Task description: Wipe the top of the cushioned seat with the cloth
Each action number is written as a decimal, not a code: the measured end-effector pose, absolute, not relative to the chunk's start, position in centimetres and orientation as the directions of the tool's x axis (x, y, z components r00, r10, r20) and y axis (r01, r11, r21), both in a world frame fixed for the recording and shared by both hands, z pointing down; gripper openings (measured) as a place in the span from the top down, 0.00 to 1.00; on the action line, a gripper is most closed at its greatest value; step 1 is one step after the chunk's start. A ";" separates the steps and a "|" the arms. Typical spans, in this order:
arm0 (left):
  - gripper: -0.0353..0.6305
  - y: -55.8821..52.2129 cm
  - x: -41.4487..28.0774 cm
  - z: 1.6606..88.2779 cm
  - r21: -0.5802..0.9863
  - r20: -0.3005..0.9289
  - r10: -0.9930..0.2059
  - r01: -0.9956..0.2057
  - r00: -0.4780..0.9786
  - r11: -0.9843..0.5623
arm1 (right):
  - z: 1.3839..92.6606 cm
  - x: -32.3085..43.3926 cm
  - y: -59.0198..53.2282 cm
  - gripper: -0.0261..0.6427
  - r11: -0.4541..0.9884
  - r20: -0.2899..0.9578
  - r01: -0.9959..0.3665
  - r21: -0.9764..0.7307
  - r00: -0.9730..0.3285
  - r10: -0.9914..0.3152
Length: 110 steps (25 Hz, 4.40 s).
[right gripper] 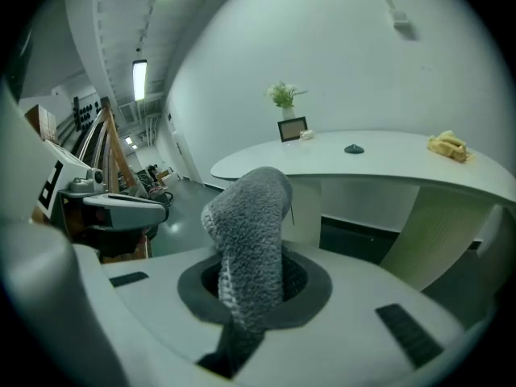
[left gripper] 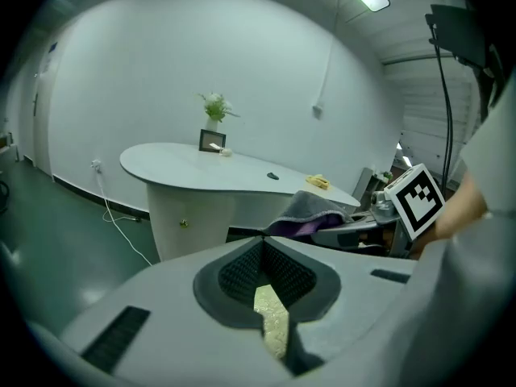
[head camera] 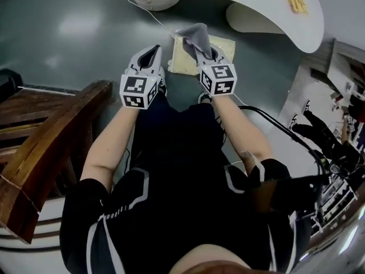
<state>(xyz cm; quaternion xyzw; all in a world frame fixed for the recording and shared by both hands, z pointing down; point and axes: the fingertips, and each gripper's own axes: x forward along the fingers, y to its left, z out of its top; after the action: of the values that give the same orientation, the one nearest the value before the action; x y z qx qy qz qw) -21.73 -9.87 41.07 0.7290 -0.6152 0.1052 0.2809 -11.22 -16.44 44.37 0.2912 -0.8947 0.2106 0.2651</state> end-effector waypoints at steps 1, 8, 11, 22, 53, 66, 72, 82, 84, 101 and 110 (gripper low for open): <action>0.94 -9.9 -21.7 42.0 0.274 0.508 -0.835 -0.959 0.211 -0.075 | 45.5 -11.6 -16.7 0.91 0.752 0.605 -0.620 -0.224 -0.693 -0.392; 0.94 -10.8 -20.0 48.1 0.263 0.548 -0.824 -0.965 0.143 0.007 | 52.5 -12.4 -18.2 0.91 0.801 0.642 -0.544 -0.249 -0.712 -0.284; 0.94 -11.6 -19.7 50.6 0.273 0.553 -0.826 -0.960 0.109 0.056 | 55.9 -12.9 -18.9 0.91 0.814 0.661 -0.526 -0.244 -0.705 -0.257; 0.94 -11.1 -20.3 59.7 0.290 0.600 -0.790 -0.954 0.122 0.073 | 68.5 -15.9 -19.2 0.91 0.794 0.734 -0.568 -0.215 -0.631 -0.253; 0.94 -13.5 -12.5 63.8 0.307 0.619 -0.761 -0.952 0.195 0.007 | 77.1 -7.7 -22.1 0.92 0.806 0.842 -0.589 -0.051 -0.460 -0.283; 0.94 -16.3 -7.3 65.4 0.286 0.645 -0.744 -0.958 0.175 0.022 | 77.5 3.0 -25.8 0.92 0.743 0.847 -0.667 -0.051 -0.423 -0.321; 0.94 -17.2 -5.3 65.8 0.303 0.647 -0.745 -0.951 0.160 0.058 | 77.9 7.7 -27.2 0.92 0.733 0.847 -0.679 -0.038 -0.411 -0.337; 0.94 -17.6 -1.5 65.6 0.281 0.653 -0.750 -0.953 0.106 0.110 | 77.7 14.1 -29.7 0.92 0.718 0.853 -0.696 -0.022 -0.387 -0.349; 0.94 -16.9 -1.5 65.3 0.285 0.652 -0.751 -0.951 0.100 0.121 | 78.4 16.1 -29.9 0.92 0.689 0.879 -0.725 0.000 -0.329 -0.346; 0.94 -7.7 -15.1 61.9 0.291 0.627 -0.765 -0.955 0.147 0.056 | 69.7 -10.0 -17.9 0.92 0.789 0.740 -0.594 -0.155 -0.599 -0.306; 0.94 -2.2 -18.7 64.3 0.309 0.657 -0.751 -0.934 0.074 0.178 | 77.9 -16.7 -13.2 0.92 0.896 0.823 -0.433 -0.099 -0.542 -0.171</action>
<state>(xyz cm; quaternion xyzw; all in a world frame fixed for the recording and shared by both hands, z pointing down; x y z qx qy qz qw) -18.65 -2.19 64.31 0.6293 -0.6694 0.1224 0.3754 -16.69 -13.19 77.87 0.1742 -0.8656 0.1468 0.4459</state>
